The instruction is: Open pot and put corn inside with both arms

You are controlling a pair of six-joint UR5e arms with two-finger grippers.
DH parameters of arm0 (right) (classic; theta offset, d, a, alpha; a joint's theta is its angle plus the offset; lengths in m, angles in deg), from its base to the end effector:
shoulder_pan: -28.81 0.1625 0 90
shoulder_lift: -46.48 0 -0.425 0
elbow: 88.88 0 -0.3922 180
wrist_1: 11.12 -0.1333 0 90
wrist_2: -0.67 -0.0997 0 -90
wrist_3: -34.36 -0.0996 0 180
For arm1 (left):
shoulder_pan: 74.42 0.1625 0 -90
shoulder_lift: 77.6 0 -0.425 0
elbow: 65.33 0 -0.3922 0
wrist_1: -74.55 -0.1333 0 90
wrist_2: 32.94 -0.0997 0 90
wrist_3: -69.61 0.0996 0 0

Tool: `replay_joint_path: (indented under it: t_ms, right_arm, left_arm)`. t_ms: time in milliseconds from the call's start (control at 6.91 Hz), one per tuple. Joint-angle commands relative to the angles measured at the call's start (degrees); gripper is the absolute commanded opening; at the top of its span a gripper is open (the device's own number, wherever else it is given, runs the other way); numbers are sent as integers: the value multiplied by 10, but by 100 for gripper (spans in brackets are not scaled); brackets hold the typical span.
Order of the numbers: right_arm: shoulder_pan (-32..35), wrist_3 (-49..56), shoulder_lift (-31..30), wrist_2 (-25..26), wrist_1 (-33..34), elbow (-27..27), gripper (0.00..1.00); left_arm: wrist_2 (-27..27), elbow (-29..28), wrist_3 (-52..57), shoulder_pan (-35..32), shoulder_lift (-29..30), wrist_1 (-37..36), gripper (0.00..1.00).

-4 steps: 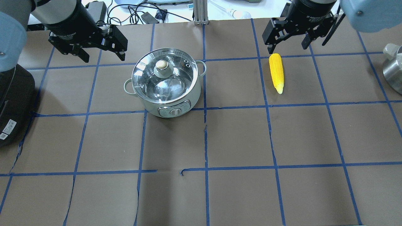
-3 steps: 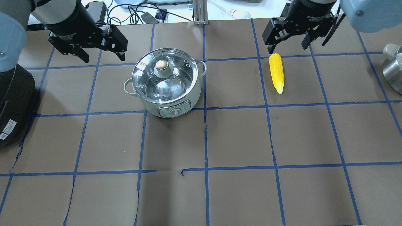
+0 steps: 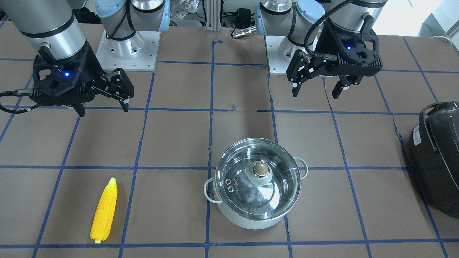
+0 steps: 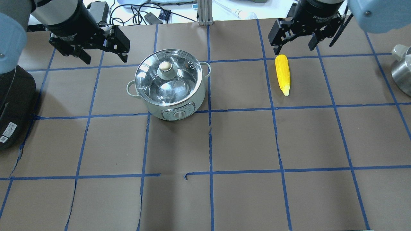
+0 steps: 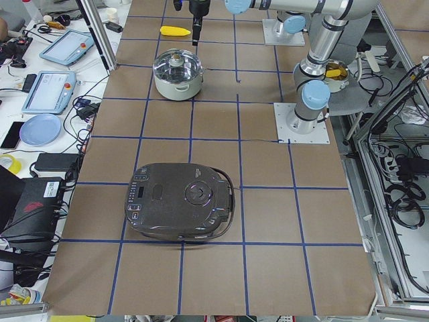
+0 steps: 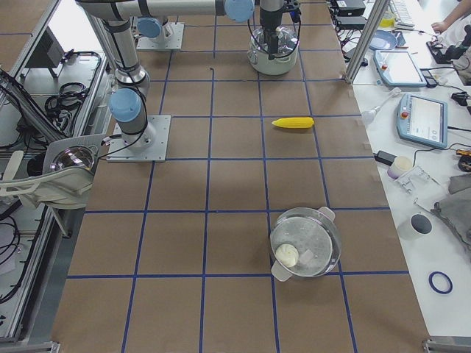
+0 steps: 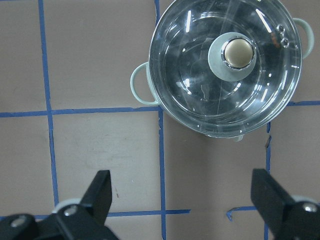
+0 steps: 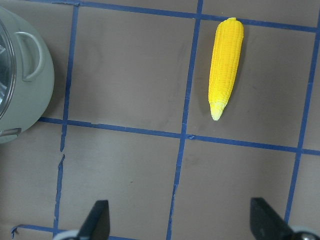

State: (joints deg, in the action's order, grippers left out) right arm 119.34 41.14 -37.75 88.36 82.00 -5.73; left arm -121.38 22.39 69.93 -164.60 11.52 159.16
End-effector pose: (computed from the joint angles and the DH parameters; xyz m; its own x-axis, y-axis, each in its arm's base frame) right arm 0.1423 -0.5403 0.5008 -0.9910 -0.1298 -0.0313 -0.1271 0.9889 -0.0775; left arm -0.1376 -0.4980 0.5254 -0.9996 0.0127 0.0261 0.0087 0.9888 -0.1488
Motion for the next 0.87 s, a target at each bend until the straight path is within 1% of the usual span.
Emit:
replay_joint_path:
  t_ms: [0, 724]
  right_arm:
    - [0, -1, -1, -3, 0, 0, 100]
    - [0, 3, -3, -6, 11, 0, 100]
  left_arm:
    - [0, 0, -1, 0, 0, 0, 100]
    - [2, 0, -1, 0, 1, -1, 100]
